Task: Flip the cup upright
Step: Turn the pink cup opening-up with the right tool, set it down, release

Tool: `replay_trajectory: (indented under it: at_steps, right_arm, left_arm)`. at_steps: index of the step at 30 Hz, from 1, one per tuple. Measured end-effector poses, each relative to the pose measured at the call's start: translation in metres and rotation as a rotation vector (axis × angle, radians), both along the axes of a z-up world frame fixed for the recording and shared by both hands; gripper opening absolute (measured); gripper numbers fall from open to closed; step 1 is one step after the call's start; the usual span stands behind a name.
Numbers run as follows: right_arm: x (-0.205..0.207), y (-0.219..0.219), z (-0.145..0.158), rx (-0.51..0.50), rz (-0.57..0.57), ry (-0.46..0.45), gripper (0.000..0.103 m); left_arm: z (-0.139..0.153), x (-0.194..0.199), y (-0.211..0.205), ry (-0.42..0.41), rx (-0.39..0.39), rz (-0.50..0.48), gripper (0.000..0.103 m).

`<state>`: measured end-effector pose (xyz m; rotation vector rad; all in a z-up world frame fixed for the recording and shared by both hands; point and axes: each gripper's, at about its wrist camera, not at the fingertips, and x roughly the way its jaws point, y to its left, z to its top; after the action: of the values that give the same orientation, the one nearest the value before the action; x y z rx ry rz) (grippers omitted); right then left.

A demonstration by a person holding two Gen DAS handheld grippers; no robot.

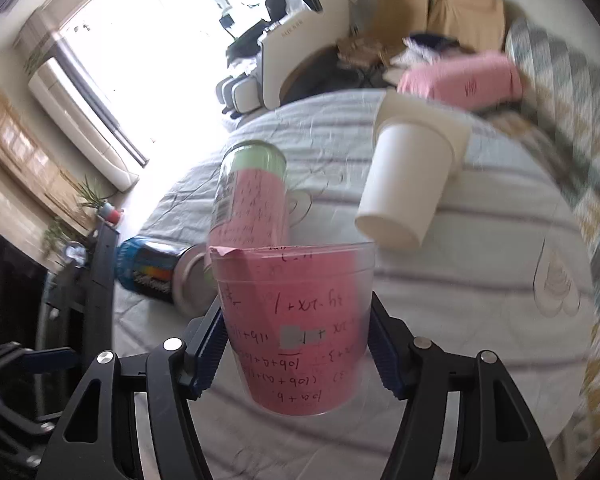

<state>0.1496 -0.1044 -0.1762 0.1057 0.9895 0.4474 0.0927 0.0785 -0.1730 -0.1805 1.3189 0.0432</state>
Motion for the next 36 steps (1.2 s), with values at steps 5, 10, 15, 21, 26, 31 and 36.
replay_trajectory:
  at_steps: [5,10,15,21,26,31,36]
  right_arm:
    - [-0.021,0.009,-0.018,-0.048,0.021,-0.09,0.065]
    - [-0.055,-0.002,-0.039,-0.11,0.04,-0.102,0.065]
    - [-0.083,-0.011,-0.036,-0.096,0.017,-0.158,0.065]
    - [-0.104,-0.014,-0.051,-0.131,0.015,-0.117,0.065]
    - [-0.107,-0.011,-0.037,-0.139,0.013,-0.162,0.065]
    - [-0.106,-0.015,-0.032,-0.136,0.009,-0.137,0.066]
    - [-0.118,-0.023,-0.016,-0.14,-0.018,-0.137,0.078]
  left_arm:
    - [-0.014,-0.002,-0.003,0.009,-0.002,-0.007,0.1]
    - [-0.027,-0.01,-0.001,0.033,-0.005,0.004,0.1]
    - [-0.032,-0.018,0.004,0.038,0.0,0.015,0.1]
    - [-0.031,-0.027,0.004,0.037,-0.001,0.014,0.1]
    - [-0.025,-0.031,-0.003,0.027,-0.008,-0.004,0.1]
    - [-0.014,-0.033,-0.009,0.009,-0.018,-0.019,0.1]
    - [0.0,-0.039,-0.014,-0.006,-0.013,-0.036,0.1]
